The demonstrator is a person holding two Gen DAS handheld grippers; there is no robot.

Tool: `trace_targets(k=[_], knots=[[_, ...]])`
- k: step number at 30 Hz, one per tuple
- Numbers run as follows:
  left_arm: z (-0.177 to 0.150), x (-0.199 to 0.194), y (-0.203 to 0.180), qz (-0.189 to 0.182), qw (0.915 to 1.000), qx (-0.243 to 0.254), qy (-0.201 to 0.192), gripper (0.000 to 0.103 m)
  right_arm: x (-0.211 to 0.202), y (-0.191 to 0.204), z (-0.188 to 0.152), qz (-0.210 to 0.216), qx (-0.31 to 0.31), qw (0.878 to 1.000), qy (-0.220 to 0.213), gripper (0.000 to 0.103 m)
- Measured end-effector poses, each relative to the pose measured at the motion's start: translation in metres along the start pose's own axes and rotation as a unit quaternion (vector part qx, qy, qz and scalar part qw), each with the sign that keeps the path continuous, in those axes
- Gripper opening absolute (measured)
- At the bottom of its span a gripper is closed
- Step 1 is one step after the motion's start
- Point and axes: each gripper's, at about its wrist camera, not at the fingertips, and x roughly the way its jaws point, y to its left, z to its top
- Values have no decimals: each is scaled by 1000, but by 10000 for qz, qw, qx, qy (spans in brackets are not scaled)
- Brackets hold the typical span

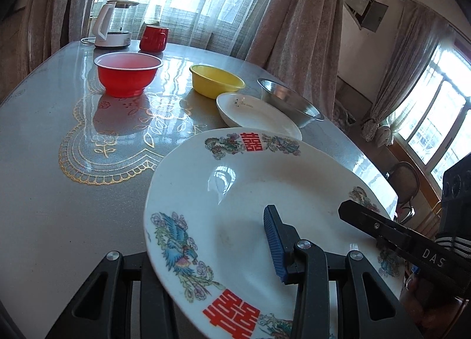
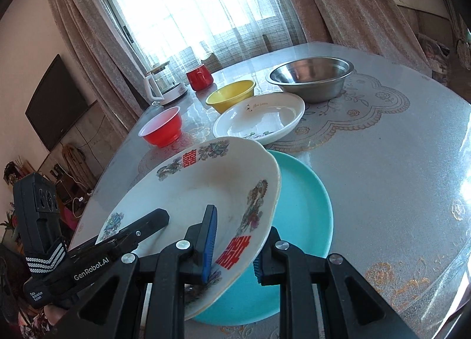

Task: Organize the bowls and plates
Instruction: 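Lift the red-character plate with both grippers and carry it over the teal plate, then lower the red-character plate onto the teal plate with both grippers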

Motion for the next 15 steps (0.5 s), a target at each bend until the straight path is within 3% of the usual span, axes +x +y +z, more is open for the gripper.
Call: trace_targets(k=[6,15], knots=[[1,12,-9,20,9996,158,219,42,1,-16,-5,-61,286,9996,62,21],[-3,15,-17,208,9985,462,189,42,9,-31,-11,-16,662,9977,176,21]])
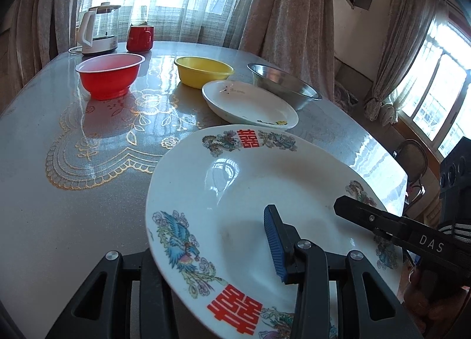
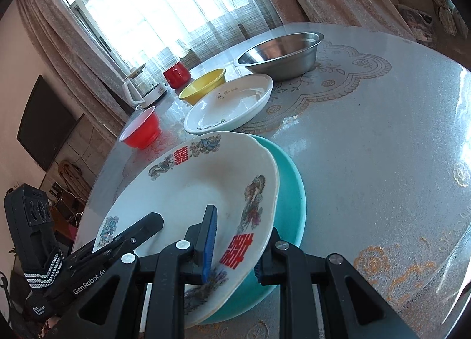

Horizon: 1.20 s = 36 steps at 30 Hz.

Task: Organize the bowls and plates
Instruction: 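Lower the red-character plate onto the teal plate with both grippers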

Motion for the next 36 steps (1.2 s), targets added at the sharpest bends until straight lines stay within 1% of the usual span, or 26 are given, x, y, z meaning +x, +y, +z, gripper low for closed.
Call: trace_targets(k=[3,11,15,16,17,23,26,28,32,36], knots=[[0,1,-1,16,10000,13,-13,42,-1,-1,0,22,36,10000,-10,23],[-2,1,-3,113,9999,82,-38,44,-9,-6,0,12,170,9998,121,25],[-2,1,-3,124,9999,85,-48,44,-17,-5,-1,-87,25,9999,74,24],[-2,1,-3,119,9999,82,-50,44,-17,-4,-1,-145,-73,9999,47,21],[-2,1,-3,108,9999,71,-49,44,-18,-3,-2,-195,-137,9997,21,19],[-4,-3,0,72,9999,67,-55,43,-18,-7,0,-278,-95,9995,-60,18],[-5,-9,5,-114,9999,-9,-113,41,-19,-9,1,-299,-54,9995,-64,18],[-6,-12,8,-154,9998,-56,-88,40,-19,-11,1,-310,-19,9995,-58,18],[-8,-15,9,-63,9999,-65,-124,37,-19,-11,1,-365,-58,9993,-85,18],[-6,-6,3,239,9997,77,-31,32,-19,-12,3,-455,-67,9988,-139,18]])
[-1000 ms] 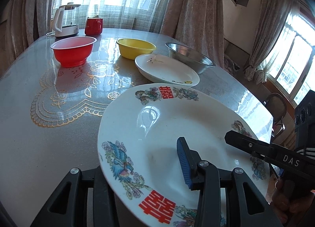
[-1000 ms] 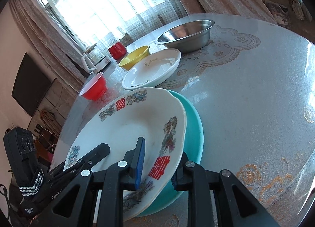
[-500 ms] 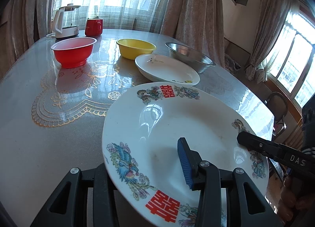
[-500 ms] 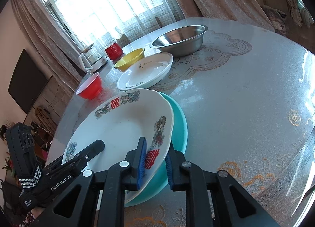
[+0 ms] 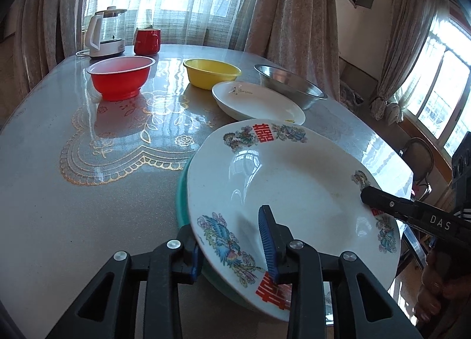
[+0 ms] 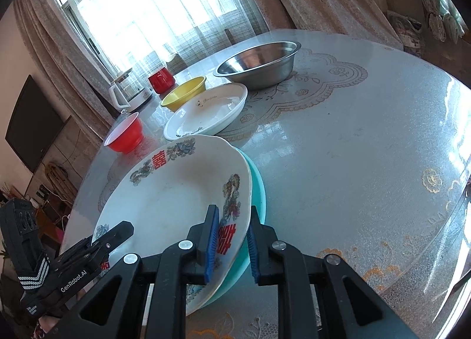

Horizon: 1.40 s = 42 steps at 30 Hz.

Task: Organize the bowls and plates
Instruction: 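Lower the red-character plate onto the teal plate with both grippers, then open both grippers to release the red-character plate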

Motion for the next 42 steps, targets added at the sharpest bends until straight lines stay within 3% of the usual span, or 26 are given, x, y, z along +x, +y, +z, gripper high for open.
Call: trace_targets(k=[7,17,24,27,32,36,42], knots=[[-2,-2,-1,50,9999,88,-89,31,-9,-8,0,-7,214,9997,-125,22],[-4,-15,9,40,9992,-175,-354,31,-17,3,-4,-186,-159,9996,-168,20],[-3,-17,8,18,9991,-190,-384,33,-17,-3,-3,38,118,9999,-110,23],[-4,-23,14,-125,9981,-327,-501,39,-23,-5,-2,149,236,9994,-216,25],[-6,-37,17,-302,9958,-354,-795,65,-35,0,2,200,109,9987,-457,32],[-5,-44,21,-212,9958,-444,-768,73,-36,0,5,167,124,9985,-510,33],[20,-52,41,-274,9903,-1066,-848,89,-33,-4,14,77,108,9983,-576,33]])
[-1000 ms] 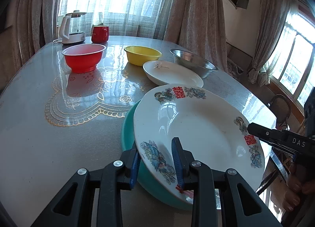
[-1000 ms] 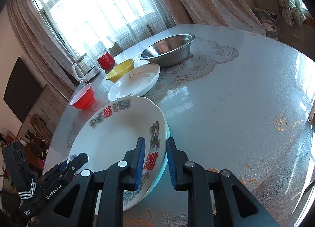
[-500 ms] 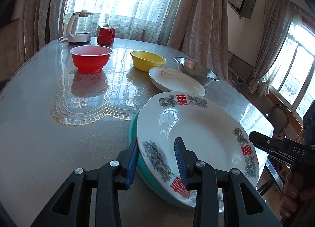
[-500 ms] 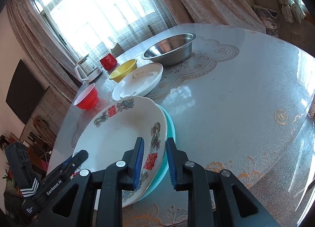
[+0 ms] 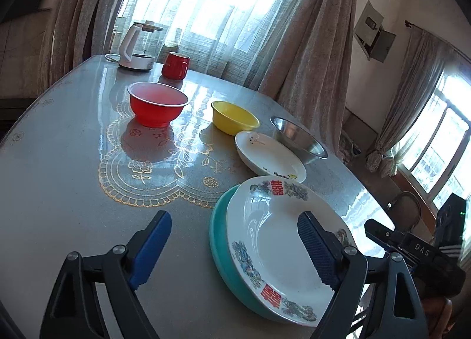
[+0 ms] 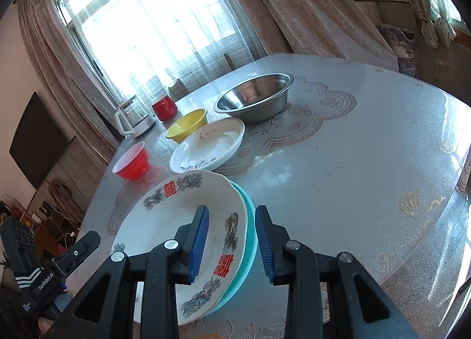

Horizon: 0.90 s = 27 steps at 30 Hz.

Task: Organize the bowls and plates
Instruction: 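Open both grippers to release the red-character plate, then move both grippers to the small white rose plate rim and close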

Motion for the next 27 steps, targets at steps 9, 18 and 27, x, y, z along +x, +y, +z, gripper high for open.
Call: trace_targets(k=[9,18,27], knots=[[40,27,-5,60,9995,-65,310,97,15,-10,15,-156,13,9998,134,35],[75,78,-5,93,9949,-427,908,92,42,-22,49,119,65,9992,388,36],[101,128,-19,104,9885,-134,1506,90,87,-24,80,156,-124,9970,748,36]])
